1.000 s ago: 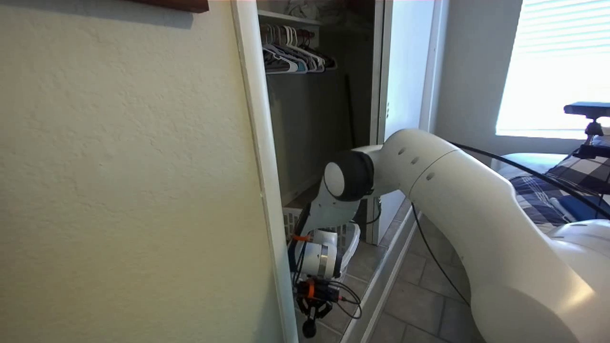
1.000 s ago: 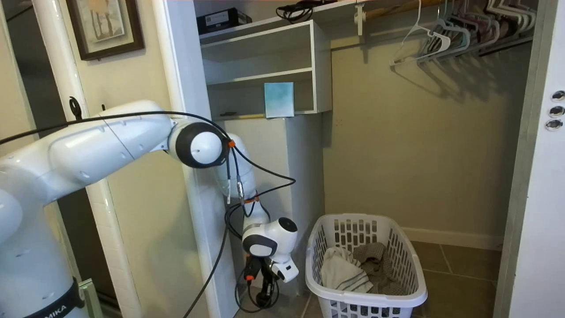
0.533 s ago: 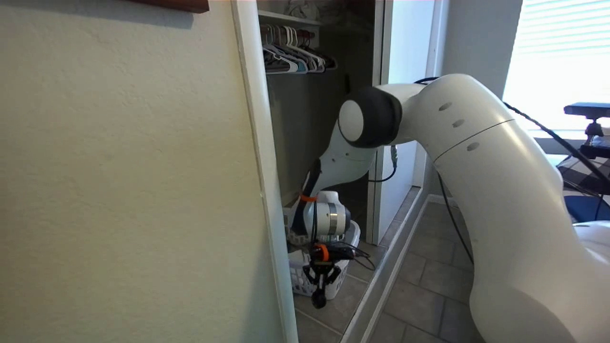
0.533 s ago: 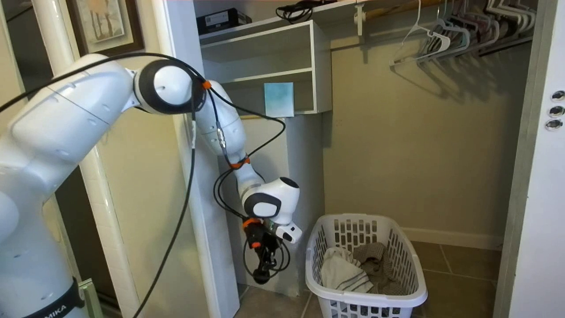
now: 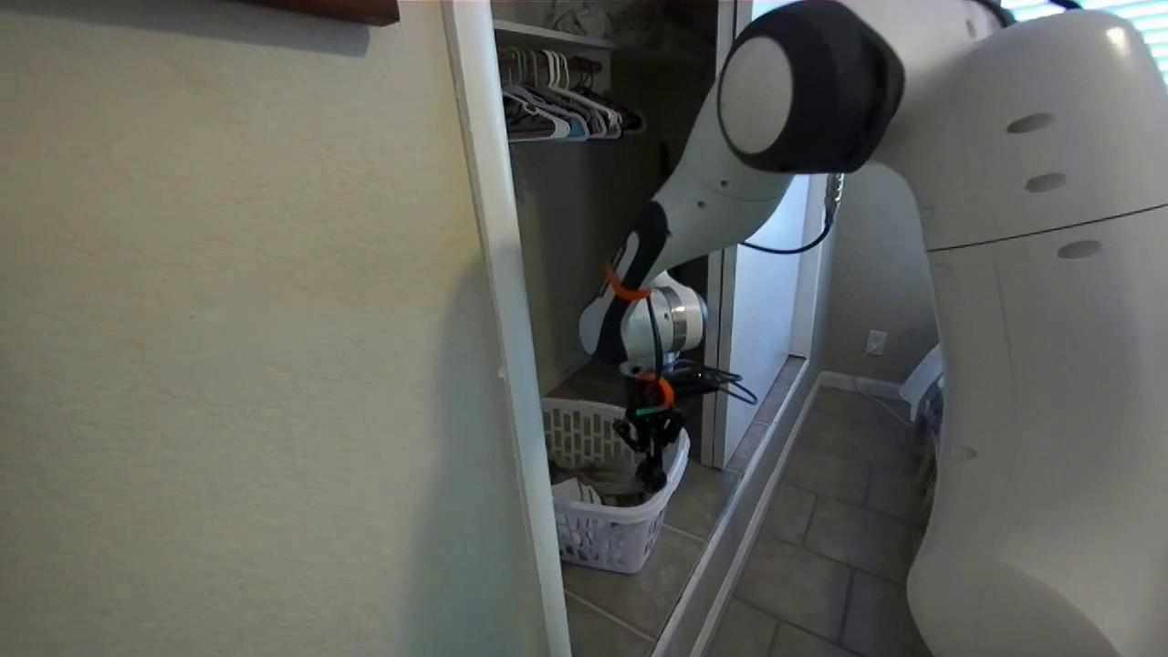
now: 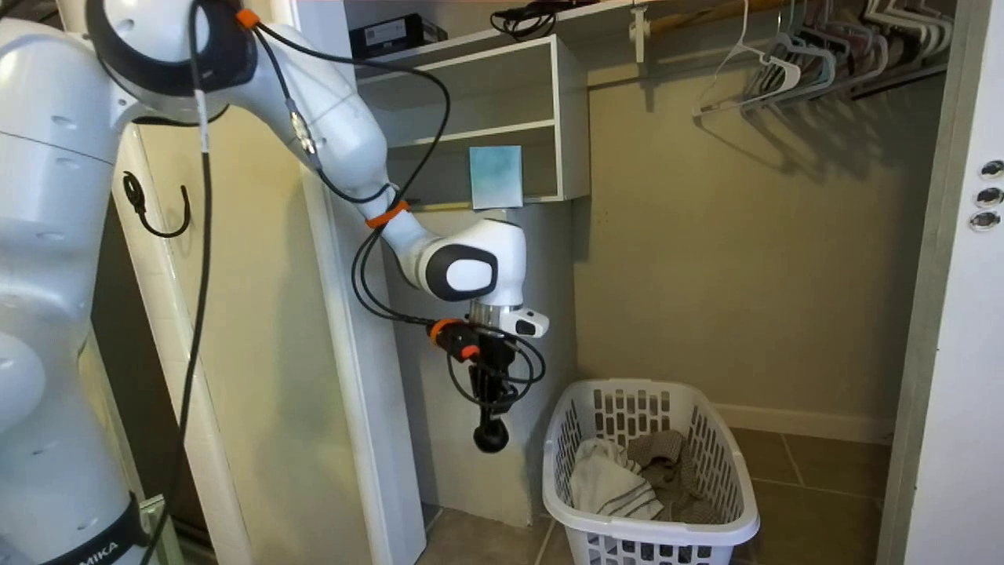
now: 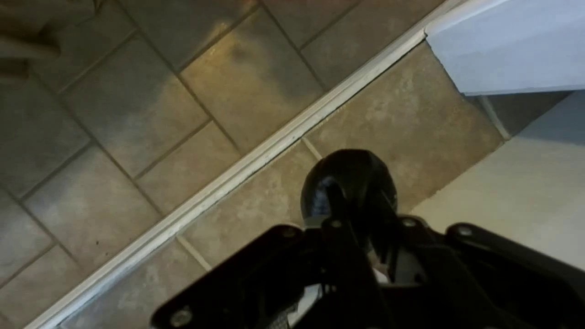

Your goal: Pick up the black object on the floor and put it on the bottom shelf

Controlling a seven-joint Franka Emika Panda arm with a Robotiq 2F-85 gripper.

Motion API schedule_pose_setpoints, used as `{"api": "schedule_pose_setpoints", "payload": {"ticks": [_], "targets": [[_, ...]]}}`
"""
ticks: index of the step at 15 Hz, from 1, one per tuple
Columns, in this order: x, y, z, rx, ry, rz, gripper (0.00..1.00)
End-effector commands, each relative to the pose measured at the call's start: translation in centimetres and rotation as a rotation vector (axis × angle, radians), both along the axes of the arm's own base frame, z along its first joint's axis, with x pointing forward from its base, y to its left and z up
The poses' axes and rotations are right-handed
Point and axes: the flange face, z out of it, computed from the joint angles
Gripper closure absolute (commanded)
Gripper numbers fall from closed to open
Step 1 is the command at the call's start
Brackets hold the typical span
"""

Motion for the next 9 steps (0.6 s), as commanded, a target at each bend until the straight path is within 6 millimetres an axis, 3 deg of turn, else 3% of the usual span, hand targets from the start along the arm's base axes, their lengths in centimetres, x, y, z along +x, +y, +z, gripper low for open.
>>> {"api": "schedule_pose_setpoints", "payload": {"ticks": [1,7,8,9], "targets": [[-1.4,0.2,9.2,-0.017,-0.129,0.073,0.96],[-2.9,4.6,24.4,0.065,-0.273,0.152,0.96],[-1.4,3.1,20.6,0.026,-0.244,0.124,0.83],[-2.0,3.9,22.8,0.035,-0.261,0.135,0.83]]}}
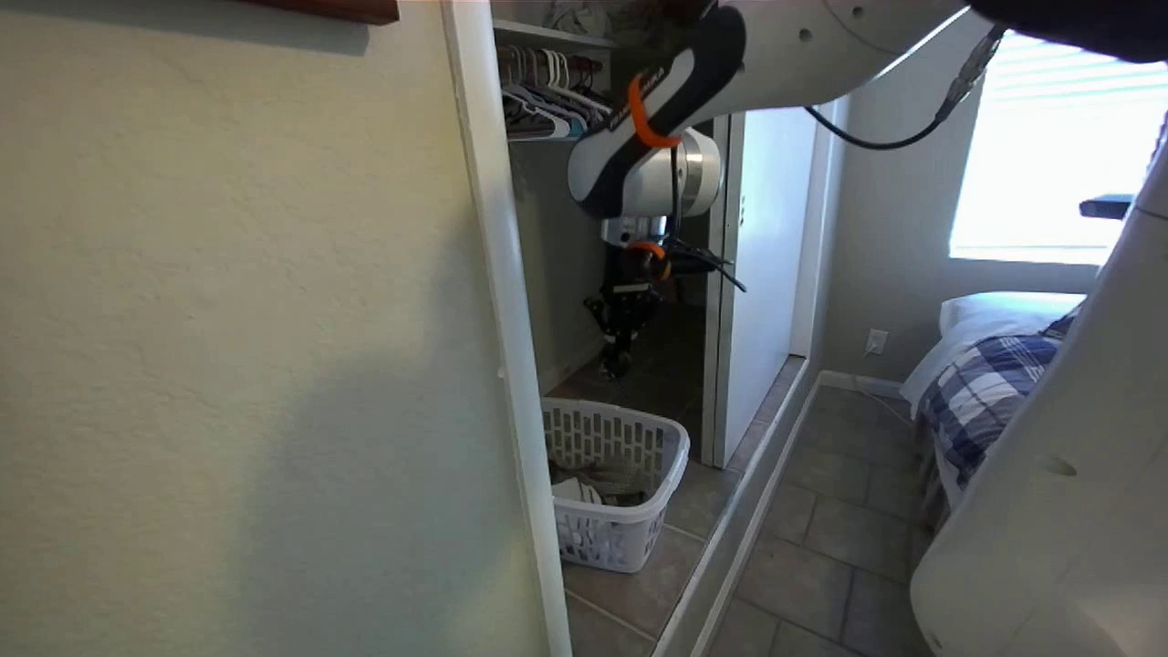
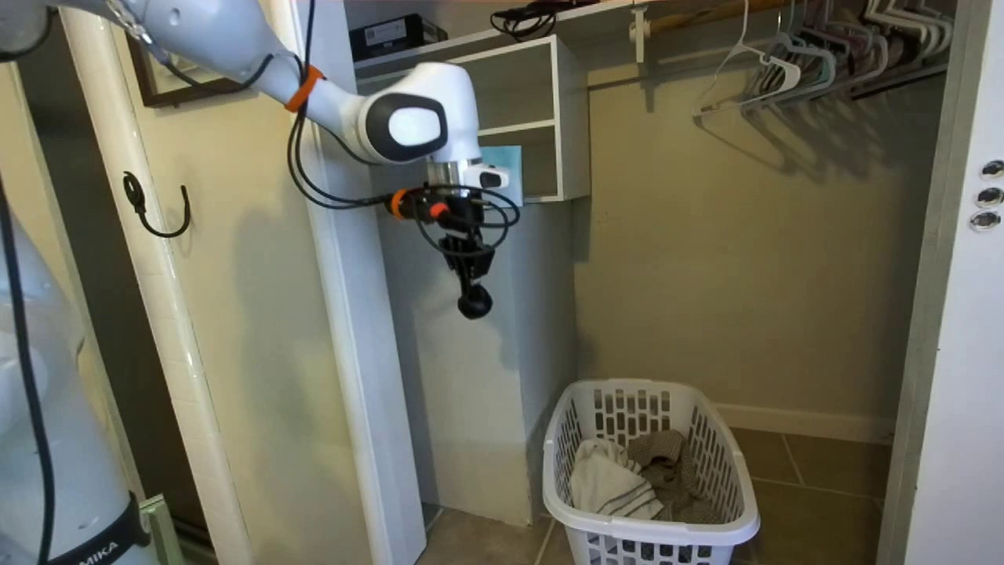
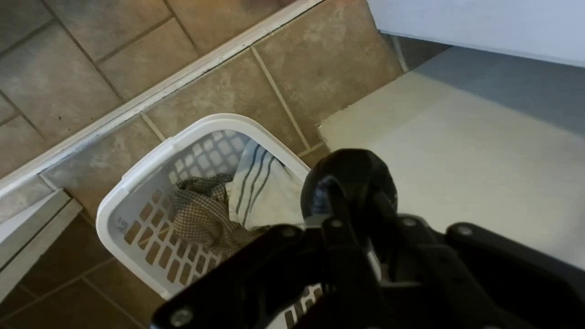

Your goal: Pick up the black object on the floor and put it on the bottom shelf

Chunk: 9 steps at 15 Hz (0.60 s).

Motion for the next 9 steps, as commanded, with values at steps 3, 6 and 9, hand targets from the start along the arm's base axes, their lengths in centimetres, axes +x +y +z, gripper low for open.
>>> {"api": "schedule_pose_setpoints", "payload": {"ticks": [3,6,9], "targets": [[-0.9,0.64,2.41,0.005,-0.019,0.012,0.83],[-0.76,0.61,1.71,0.006,-0.005,0.012,0.83],[-0.13,0.48,2.11,-0.008,-0.017,0.038,0.96]]}}
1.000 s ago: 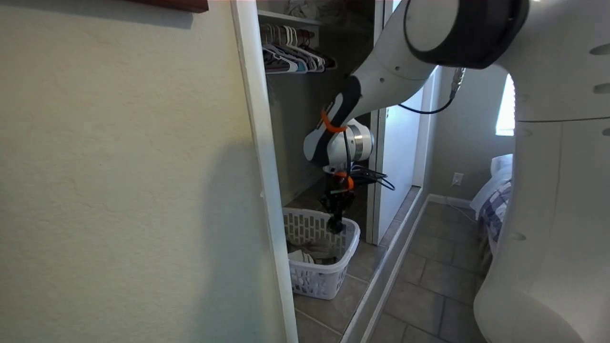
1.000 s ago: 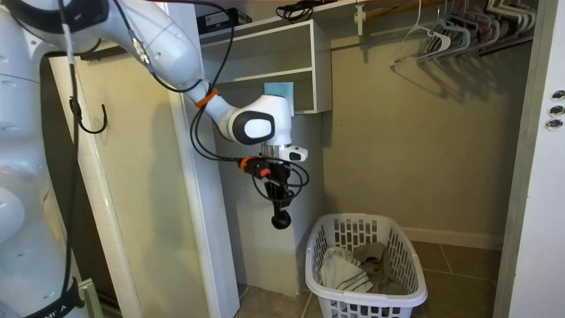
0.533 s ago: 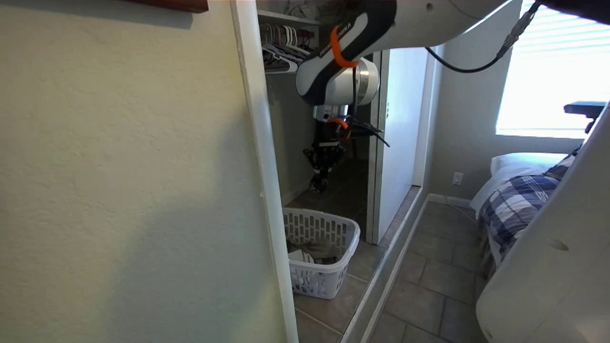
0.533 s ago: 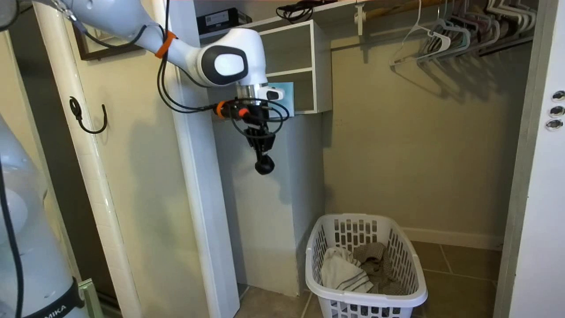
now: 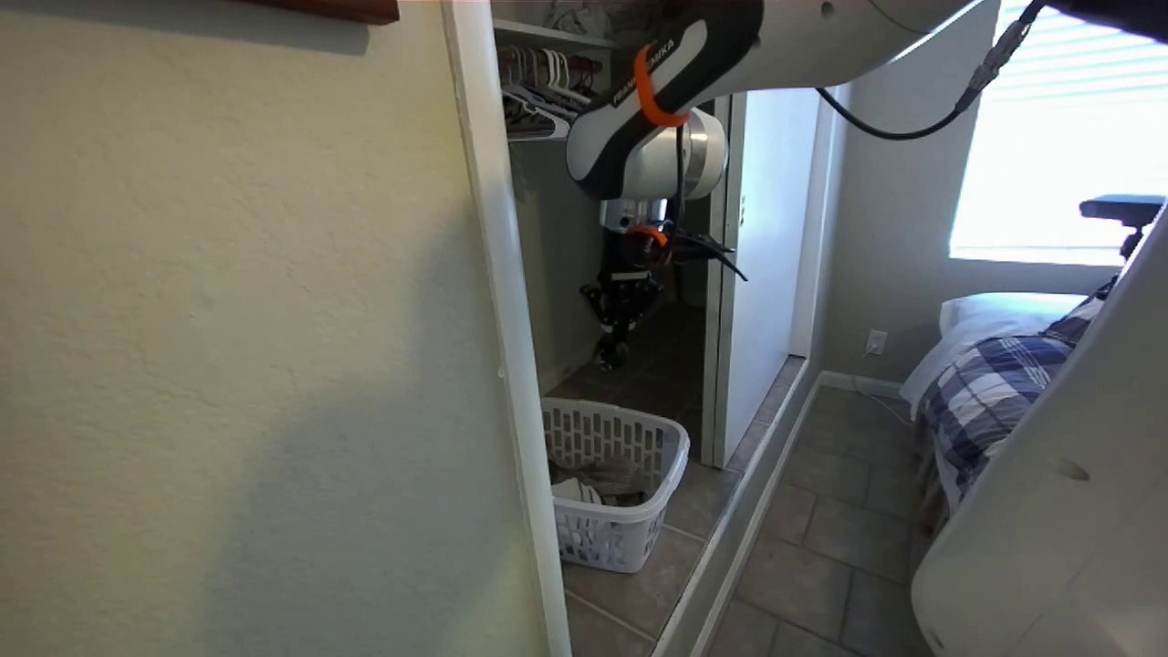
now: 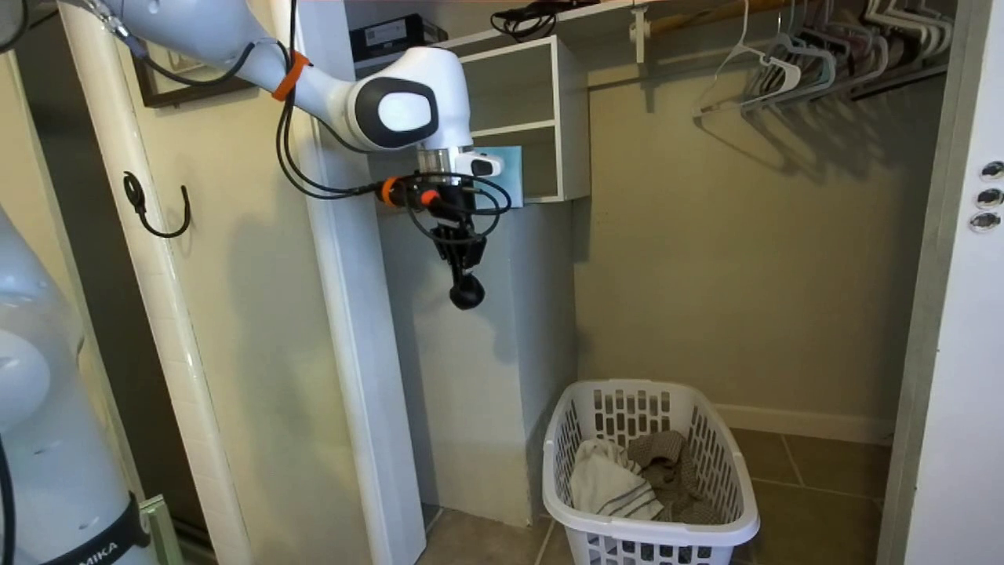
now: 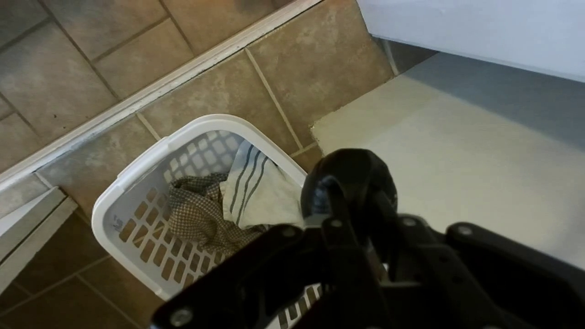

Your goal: Pick up the black object on the floor and put it on the bottom shelf

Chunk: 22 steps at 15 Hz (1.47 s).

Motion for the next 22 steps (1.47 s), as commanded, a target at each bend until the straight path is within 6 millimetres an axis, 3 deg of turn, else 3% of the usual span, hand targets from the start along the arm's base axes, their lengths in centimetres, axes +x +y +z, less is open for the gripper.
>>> {"api": "schedule_pose_setpoints", "payload": {"ticks": [1,5,10,16,22], "targets": [[1.9,-0.2,2.2,-0.05,-0.056,0.074,0.96],[5.3,1.4,8.8,-0.088,-0.227,0.242,0.96],[5.9,4.5,13.4,-0.005,-0.348,0.486,0.96],[6.2,8.1,15.5,0.146,-0.411,0.772,0.96],[8.8,11.4,14.1,0.198,-0.427,0.981,0.96]]}}
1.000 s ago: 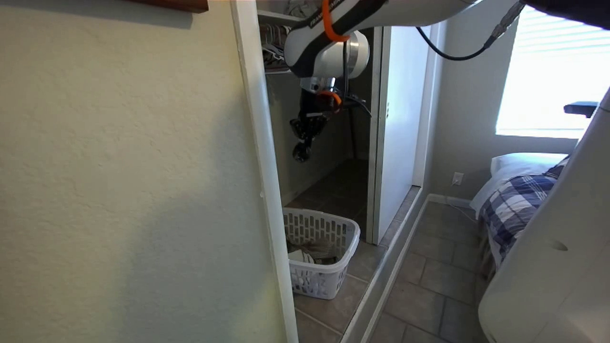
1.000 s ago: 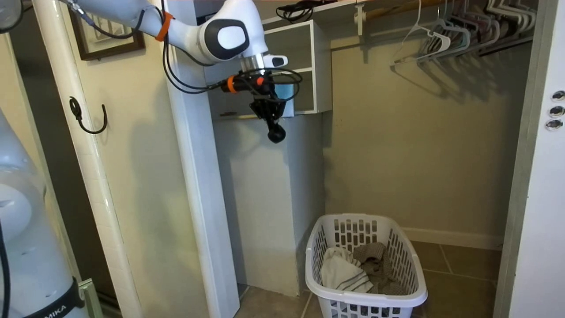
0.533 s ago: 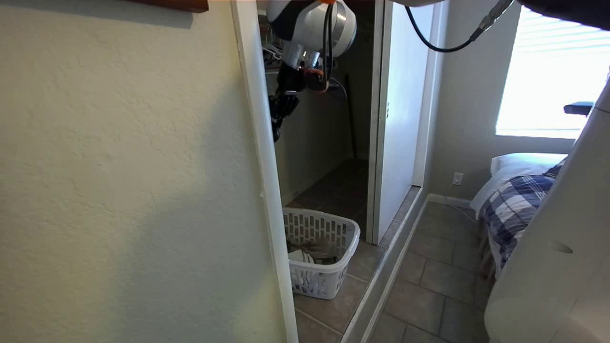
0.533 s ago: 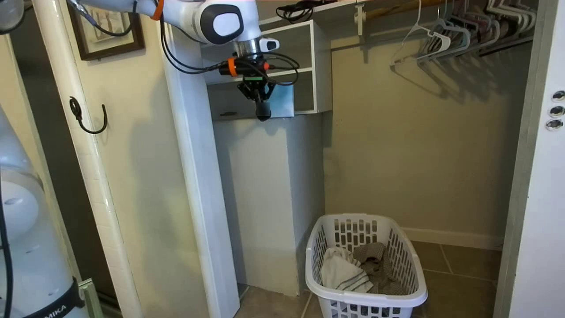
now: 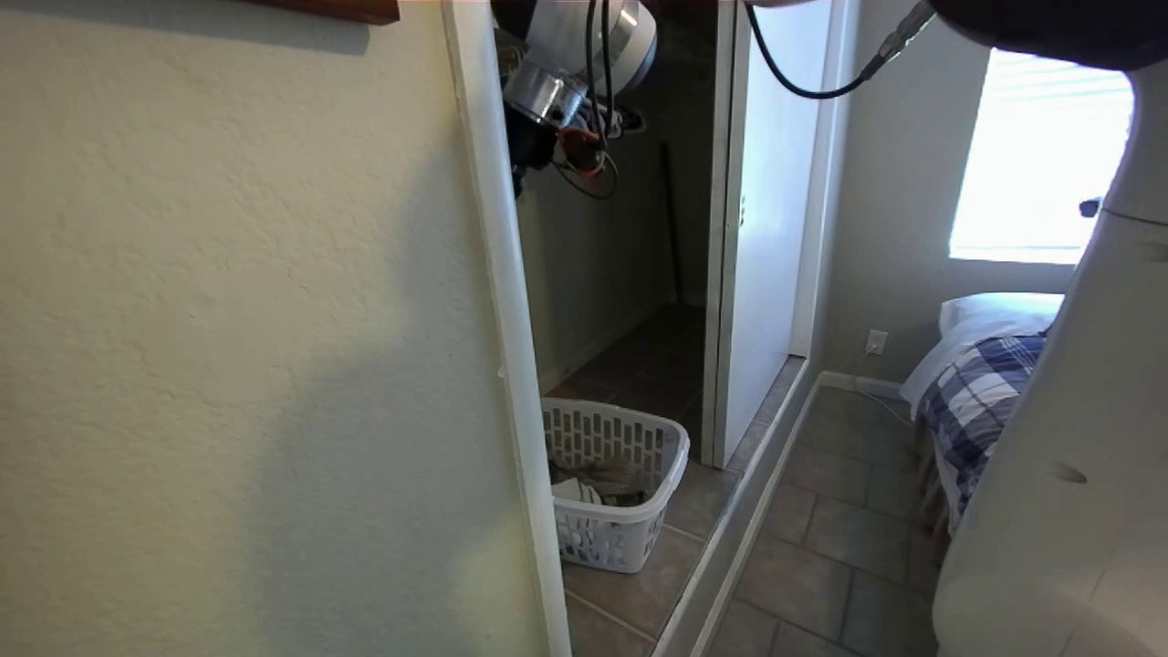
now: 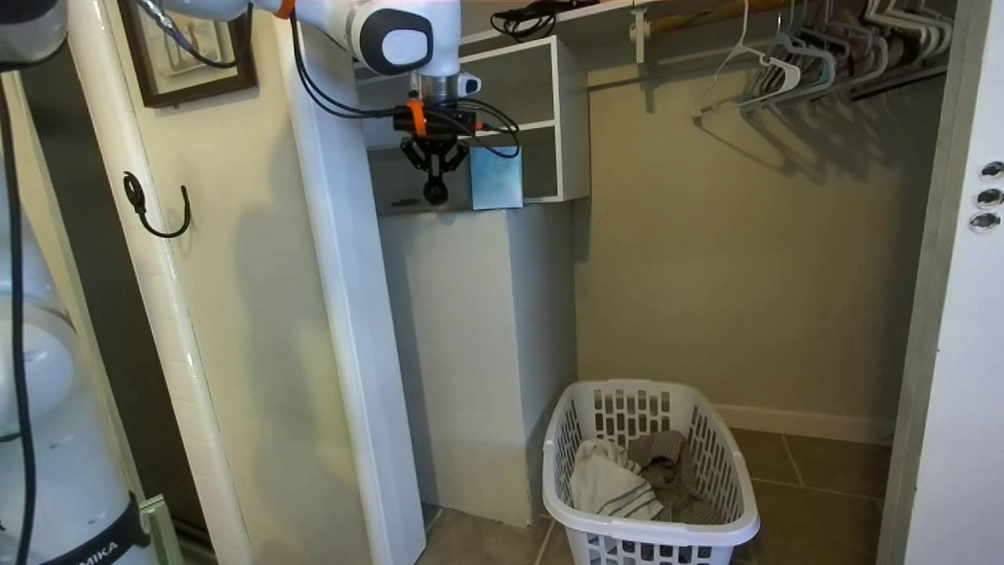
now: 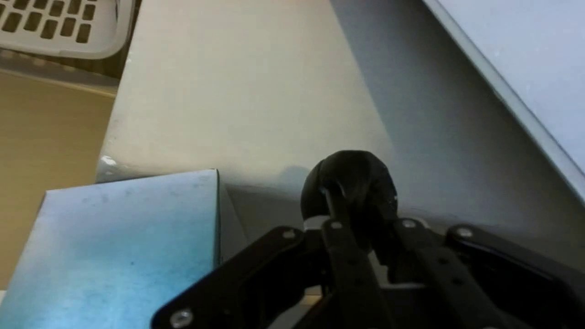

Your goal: Pick up the black object on the floor and put it on the bottom shelf

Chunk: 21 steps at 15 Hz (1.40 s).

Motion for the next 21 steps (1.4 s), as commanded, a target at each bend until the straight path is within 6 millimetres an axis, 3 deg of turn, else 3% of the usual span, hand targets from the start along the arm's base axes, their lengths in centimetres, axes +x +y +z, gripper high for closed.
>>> {"api": "schedule_pose_setpoints", "payload": {"ticks": [1,7,12,17,21], "targets": [[2.9,1.9,-0.7,-0.007,-0.016,0.088,0.96],[6.5,4.3,-1.5,-0.014,-0.081,0.112,0.96],[8.1,4.6,-0.5,-0.011,-0.151,0.088,0.96],[9.7,6.2,-2.6,0.005,-0.183,0.065,0.96],[10.4,7.4,-2.6,0.009,-0.225,0.068,0.96]]}}
